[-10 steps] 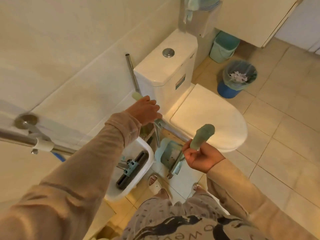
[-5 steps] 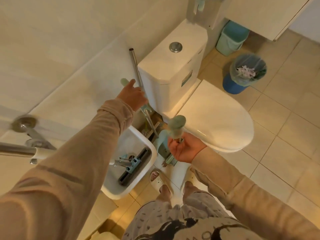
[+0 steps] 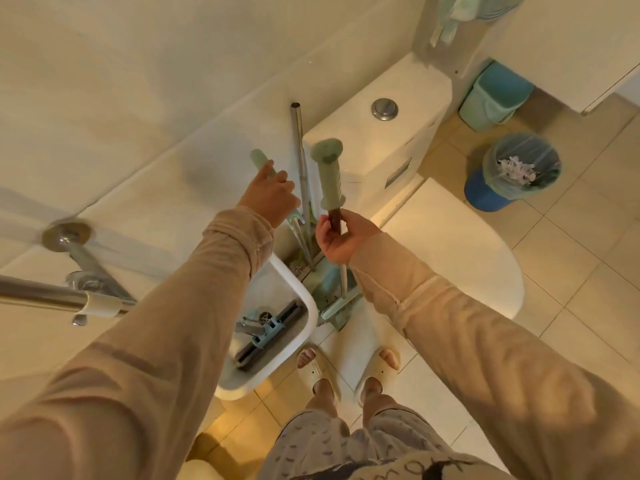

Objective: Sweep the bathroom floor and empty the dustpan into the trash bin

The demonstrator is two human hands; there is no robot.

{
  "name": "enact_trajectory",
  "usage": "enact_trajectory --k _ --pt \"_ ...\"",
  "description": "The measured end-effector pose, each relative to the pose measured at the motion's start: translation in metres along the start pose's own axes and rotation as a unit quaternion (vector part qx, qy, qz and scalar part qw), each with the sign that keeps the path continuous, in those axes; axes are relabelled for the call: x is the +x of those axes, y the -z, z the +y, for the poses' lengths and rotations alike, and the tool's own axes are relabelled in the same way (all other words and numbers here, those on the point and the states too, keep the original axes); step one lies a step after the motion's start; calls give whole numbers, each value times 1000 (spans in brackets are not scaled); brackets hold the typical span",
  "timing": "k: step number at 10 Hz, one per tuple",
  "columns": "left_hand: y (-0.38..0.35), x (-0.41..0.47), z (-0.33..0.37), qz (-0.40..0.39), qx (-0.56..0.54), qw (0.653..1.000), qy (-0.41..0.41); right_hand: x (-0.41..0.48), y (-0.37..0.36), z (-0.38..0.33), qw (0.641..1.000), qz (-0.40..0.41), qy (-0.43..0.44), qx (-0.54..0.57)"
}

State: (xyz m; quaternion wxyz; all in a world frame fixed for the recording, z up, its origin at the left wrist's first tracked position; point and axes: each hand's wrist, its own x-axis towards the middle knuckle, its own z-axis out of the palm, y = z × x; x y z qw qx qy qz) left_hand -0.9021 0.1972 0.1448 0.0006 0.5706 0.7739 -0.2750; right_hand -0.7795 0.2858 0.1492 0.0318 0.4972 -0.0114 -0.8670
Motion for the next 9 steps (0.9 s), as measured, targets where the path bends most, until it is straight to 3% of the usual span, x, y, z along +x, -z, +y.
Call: enact_trajectory --k 4,7,8,9 --pt "-2 6 -9 0 -27 999 17 55 -79 -23 996 -33 53 57" --pt "-8 4 -10 19 -20 1000 -4 53 -65 -21 994 -45 87 -40" --pt "-11 1 -5 36 -35 999 21 50 -49 -27 982 40 123 -140" --pt "-14 -7 9 80 -111 986 97 44 -23 -28 957 119 145 -224"
